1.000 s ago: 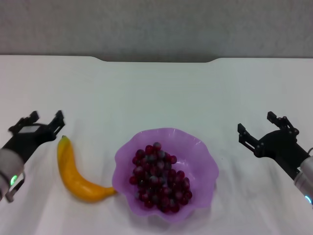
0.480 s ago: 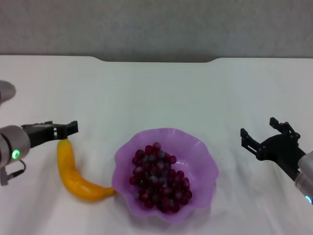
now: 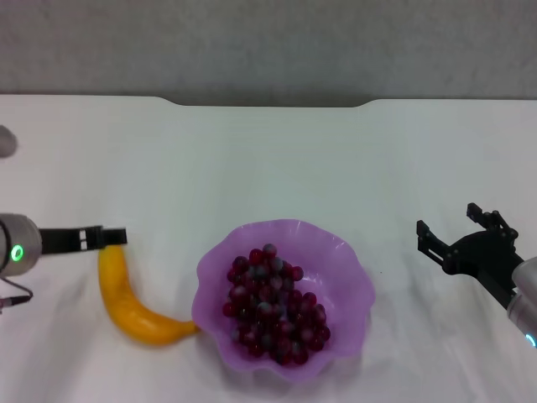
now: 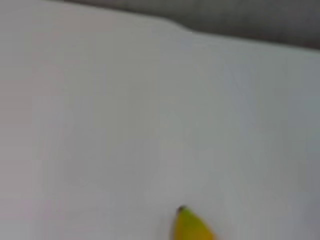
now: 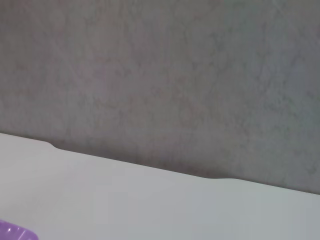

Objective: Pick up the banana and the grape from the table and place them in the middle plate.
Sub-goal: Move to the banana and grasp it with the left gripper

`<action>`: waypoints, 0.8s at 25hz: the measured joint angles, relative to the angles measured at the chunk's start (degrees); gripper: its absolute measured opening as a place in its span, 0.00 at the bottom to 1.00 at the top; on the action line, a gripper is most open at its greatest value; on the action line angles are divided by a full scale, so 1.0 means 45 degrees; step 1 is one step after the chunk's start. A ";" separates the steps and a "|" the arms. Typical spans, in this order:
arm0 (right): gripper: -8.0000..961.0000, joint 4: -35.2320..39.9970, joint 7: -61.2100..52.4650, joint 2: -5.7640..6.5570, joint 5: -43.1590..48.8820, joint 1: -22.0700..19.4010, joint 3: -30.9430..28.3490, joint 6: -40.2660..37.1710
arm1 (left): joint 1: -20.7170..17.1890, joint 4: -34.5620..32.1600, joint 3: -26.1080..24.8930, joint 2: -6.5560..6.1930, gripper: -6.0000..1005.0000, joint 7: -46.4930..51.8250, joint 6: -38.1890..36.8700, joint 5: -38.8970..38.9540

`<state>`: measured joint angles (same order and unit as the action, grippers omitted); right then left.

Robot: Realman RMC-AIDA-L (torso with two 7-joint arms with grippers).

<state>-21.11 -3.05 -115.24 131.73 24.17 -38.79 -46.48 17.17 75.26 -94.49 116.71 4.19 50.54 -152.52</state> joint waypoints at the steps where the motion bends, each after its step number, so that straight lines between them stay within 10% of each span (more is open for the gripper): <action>1: 0.94 0.0000 0.0001 0.0001 0.0001 0.0000 0.0006 0.0000 | 0.0175 -0.0084 0.0272 0.0020 0.88 0.0732 0.0210 -0.0905; 20: 0.94 0.0006 -0.0046 0.0004 0.0004 -0.0040 0.0069 -0.0003 | 0.2741 -0.1751 0.2355 -0.0018 0.85 0.3657 0.2136 -0.2665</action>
<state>-21.09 -3.26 -115.22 131.75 23.99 -38.49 -46.50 29.51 67.39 -83.89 116.62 20.64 60.15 -164.52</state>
